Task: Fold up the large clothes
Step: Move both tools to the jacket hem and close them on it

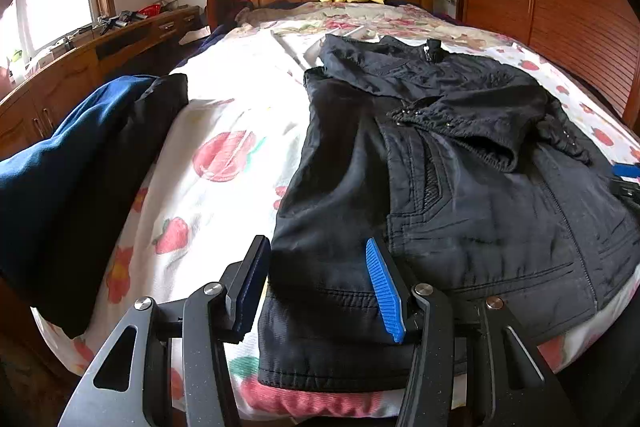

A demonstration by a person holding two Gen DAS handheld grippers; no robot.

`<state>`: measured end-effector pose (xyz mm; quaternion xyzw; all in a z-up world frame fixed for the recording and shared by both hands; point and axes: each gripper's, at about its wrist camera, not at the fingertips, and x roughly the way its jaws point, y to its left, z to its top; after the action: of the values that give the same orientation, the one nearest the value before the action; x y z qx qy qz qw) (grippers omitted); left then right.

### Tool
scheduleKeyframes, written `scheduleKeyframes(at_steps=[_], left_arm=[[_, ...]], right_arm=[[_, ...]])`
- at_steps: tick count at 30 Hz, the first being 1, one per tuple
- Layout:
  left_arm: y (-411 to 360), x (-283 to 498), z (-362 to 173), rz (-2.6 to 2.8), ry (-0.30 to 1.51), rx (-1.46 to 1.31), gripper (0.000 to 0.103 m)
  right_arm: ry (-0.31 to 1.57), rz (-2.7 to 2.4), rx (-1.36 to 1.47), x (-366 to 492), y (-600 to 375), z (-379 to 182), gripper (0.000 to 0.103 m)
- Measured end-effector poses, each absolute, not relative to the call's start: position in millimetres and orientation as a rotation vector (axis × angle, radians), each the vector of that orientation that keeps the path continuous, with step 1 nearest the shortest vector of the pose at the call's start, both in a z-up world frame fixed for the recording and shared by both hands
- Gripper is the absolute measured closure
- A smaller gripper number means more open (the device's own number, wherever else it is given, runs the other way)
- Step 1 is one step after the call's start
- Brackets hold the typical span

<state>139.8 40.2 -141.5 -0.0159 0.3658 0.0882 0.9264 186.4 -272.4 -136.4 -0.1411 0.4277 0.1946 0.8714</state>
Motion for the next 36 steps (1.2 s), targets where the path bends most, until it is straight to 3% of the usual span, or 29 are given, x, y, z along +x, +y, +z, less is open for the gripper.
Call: scheduleKeyframes(at_steps=[5,9,19,33,36], left_arm=[[45.4,142.2,-145.7,0.171,0.766,-0.049,0.051],[49.2,143.4,-149.0,0.169,0.768,-0.056,0.045],[62.5,142.2,-156.4,0.151,0.773,-0.115,0.035],[58.3,119.4,-145.0,0.120,0.774,-0.110,0.035],[59.3,109.9,-145.2,0.107,0.774,-0.122,0.043]], right_arm=[[0.908,0.328,-0.283,168.0,-309.1,-135.4,0.045],[0.934,0.280,-0.273,161.1,-331.2,-142.6,0.030],[0.998,0.340,-0.136,150.6,-343.4,-146.0,0.030],[0.984,0.404,-0.099,138.8,-332.8,-137.4,0.031],[1.004,0.391,-0.114,137.3,-335.8,-142.9,0.031]])
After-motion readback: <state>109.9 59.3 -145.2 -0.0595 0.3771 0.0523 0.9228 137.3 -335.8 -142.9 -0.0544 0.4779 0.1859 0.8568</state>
